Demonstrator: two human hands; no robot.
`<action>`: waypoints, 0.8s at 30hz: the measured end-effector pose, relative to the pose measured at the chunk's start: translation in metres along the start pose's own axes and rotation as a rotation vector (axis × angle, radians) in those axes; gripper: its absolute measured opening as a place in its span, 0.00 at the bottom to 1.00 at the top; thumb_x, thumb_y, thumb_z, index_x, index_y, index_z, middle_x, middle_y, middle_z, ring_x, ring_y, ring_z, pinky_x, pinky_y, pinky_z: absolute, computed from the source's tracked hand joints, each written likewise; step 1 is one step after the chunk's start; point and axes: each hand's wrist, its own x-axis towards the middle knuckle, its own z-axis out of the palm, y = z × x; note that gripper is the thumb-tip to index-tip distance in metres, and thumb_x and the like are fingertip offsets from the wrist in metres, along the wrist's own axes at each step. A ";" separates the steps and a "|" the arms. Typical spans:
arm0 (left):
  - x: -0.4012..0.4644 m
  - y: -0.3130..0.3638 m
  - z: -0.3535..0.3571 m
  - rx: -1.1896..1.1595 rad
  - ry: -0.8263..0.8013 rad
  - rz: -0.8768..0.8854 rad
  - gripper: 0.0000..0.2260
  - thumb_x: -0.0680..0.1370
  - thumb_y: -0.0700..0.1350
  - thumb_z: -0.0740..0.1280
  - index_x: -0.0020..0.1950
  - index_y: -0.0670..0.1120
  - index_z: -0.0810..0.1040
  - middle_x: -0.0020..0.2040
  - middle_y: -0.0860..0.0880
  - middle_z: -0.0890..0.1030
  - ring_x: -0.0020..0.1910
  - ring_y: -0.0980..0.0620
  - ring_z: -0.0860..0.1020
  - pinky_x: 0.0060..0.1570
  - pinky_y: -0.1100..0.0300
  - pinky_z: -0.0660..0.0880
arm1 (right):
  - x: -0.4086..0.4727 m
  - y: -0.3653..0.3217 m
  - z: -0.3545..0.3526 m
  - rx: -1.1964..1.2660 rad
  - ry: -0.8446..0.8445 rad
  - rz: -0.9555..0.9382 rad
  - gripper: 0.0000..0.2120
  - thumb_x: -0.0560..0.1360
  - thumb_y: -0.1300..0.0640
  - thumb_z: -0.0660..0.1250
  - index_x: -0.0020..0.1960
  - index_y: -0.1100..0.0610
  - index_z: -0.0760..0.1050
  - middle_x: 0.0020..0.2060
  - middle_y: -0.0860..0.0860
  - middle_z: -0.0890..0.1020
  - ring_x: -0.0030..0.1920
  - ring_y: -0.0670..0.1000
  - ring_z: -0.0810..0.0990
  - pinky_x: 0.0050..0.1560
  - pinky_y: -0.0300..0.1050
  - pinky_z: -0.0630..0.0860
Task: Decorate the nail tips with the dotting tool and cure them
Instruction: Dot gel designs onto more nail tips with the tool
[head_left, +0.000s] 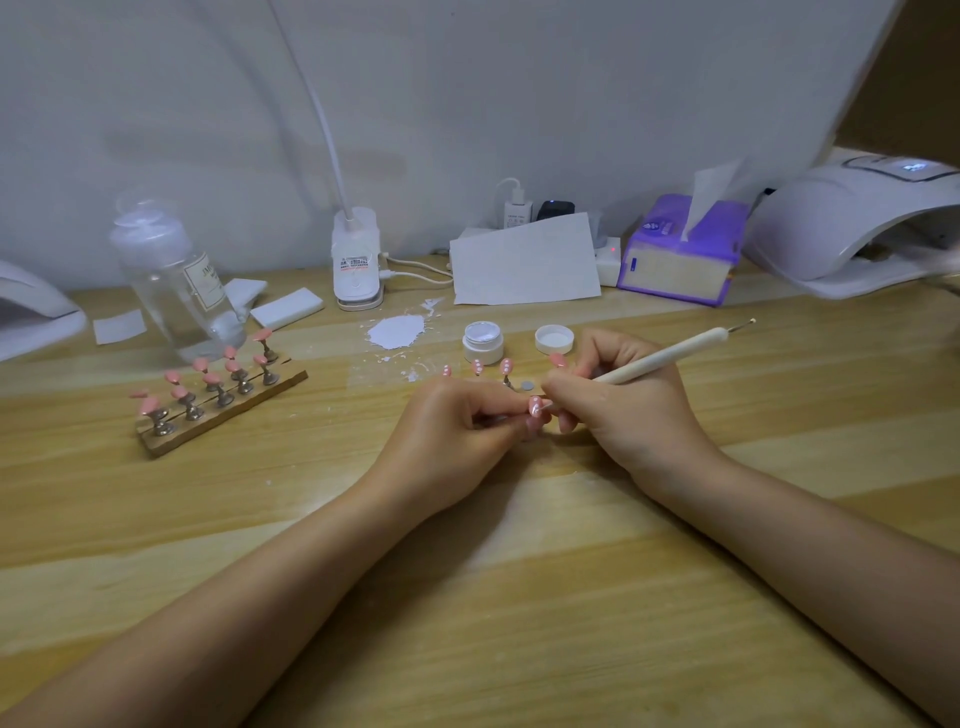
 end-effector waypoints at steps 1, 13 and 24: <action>0.000 0.000 0.000 0.002 0.002 0.001 0.12 0.73 0.35 0.68 0.42 0.54 0.81 0.37 0.43 0.82 0.38 0.54 0.73 0.38 0.57 0.71 | 0.000 0.000 0.000 0.001 -0.001 0.003 0.19 0.67 0.77 0.62 0.26 0.59 0.61 0.15 0.48 0.70 0.20 0.45 0.74 0.25 0.34 0.70; 0.000 -0.002 0.001 0.009 0.002 0.001 0.07 0.73 0.36 0.69 0.44 0.45 0.84 0.38 0.42 0.82 0.38 0.53 0.73 0.39 0.56 0.71 | 0.000 0.000 0.000 0.000 0.015 0.010 0.19 0.67 0.77 0.62 0.26 0.59 0.62 0.15 0.48 0.70 0.19 0.44 0.74 0.24 0.31 0.69; 0.000 -0.002 0.001 0.017 0.007 -0.009 0.07 0.73 0.36 0.69 0.44 0.46 0.84 0.37 0.45 0.83 0.38 0.55 0.74 0.40 0.62 0.70 | 0.000 0.001 -0.001 0.000 0.030 0.010 0.18 0.67 0.76 0.62 0.26 0.59 0.62 0.16 0.49 0.71 0.20 0.46 0.75 0.25 0.33 0.71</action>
